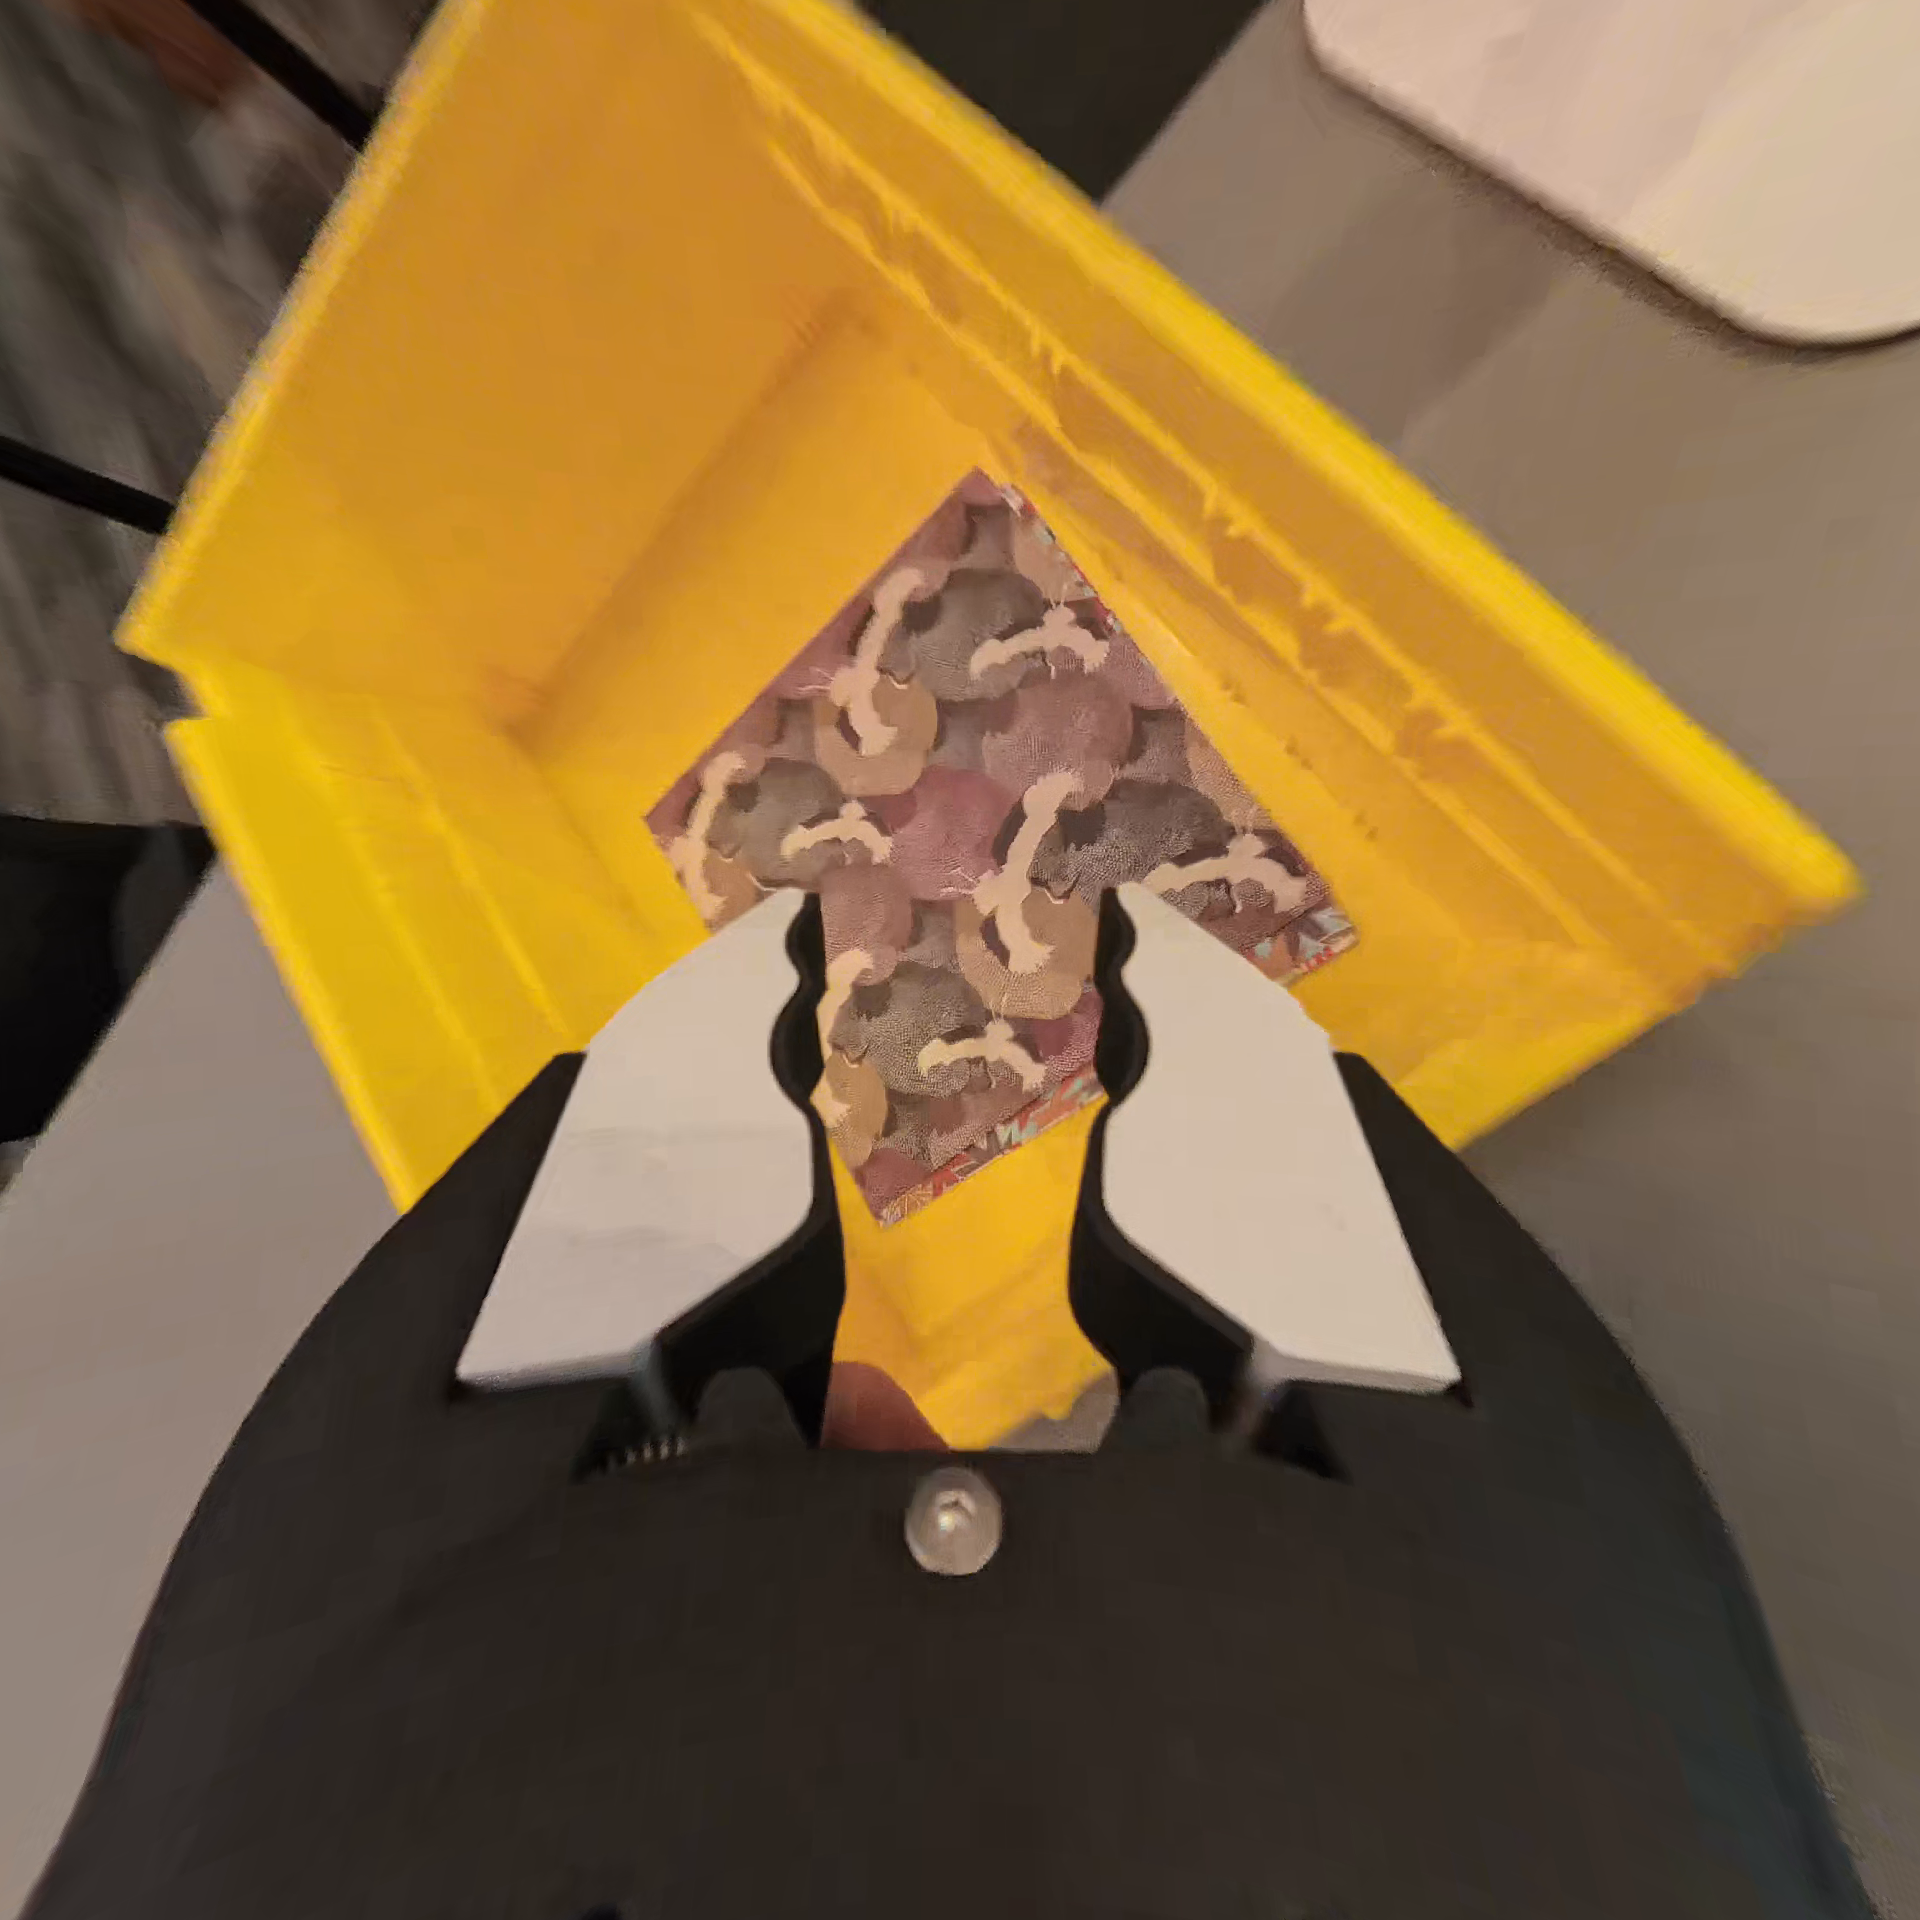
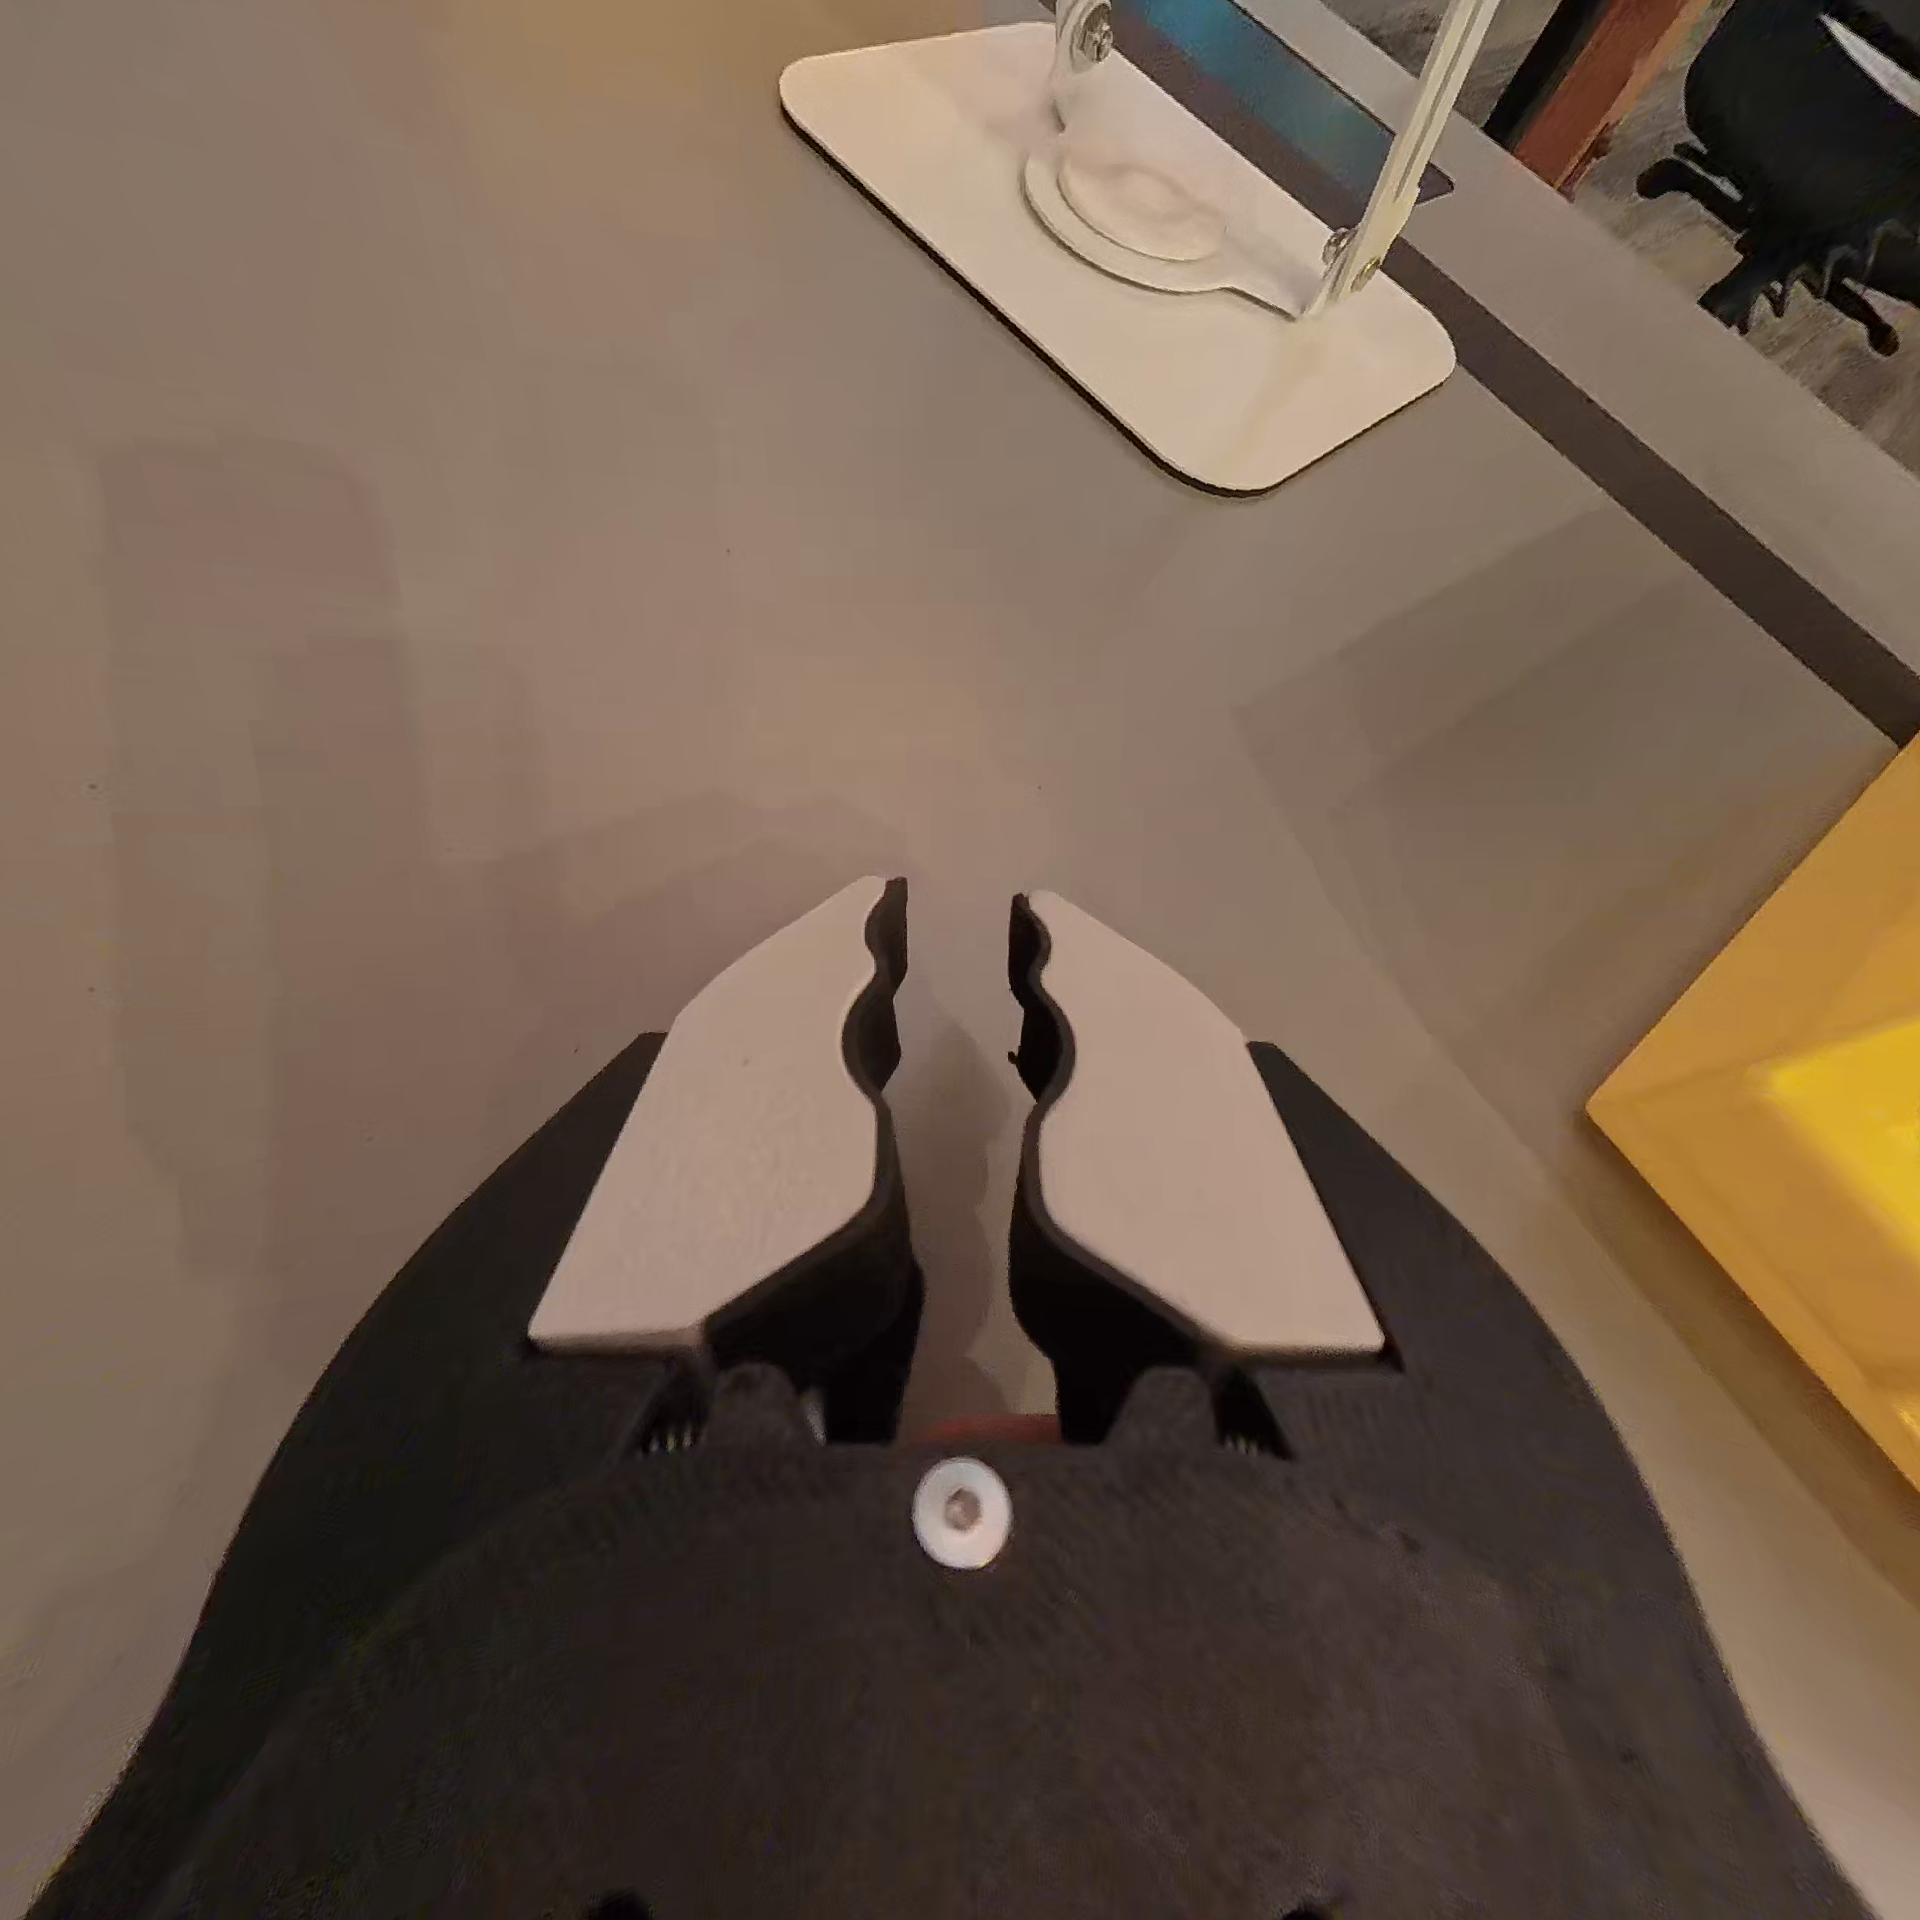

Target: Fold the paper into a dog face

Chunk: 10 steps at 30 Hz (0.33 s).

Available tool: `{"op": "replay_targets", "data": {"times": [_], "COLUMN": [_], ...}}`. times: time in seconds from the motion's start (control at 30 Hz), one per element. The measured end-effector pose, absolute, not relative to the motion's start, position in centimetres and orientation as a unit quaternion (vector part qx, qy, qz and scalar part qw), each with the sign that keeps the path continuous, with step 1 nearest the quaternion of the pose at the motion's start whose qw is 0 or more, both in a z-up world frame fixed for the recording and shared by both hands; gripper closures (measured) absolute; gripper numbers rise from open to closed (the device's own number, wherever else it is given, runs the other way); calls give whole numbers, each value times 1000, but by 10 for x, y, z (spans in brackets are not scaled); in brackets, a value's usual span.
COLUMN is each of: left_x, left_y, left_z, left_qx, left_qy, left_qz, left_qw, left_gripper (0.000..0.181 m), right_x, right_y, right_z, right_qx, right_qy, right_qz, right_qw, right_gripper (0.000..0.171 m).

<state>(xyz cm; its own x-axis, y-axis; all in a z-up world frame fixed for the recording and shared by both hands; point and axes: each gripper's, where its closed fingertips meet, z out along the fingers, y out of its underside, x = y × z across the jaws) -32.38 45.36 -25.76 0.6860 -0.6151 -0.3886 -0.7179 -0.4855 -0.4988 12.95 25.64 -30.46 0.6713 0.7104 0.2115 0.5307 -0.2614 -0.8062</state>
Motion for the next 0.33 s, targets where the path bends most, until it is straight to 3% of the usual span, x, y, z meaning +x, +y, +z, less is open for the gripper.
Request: {"op": "replay_targets", "data": {"times": [0.23,0.33], "left_x": [-328,-318], "left_y": [468,464], "left_z": [-328,-335], "left_qx": [-876,-886], "left_qy": [454,442], "left_qz": [38,-35], "left_qw": [157,140], "left_gripper": [129,145], "right_x": [129,129], "right_y": [256,256], "right_z": [-306,-307], "right_qx": [-791,-793], "right_qy": [-394,-394], "right_qz": [106,107], "right_qw": [455,453], "right_gripper": [156,157]}}
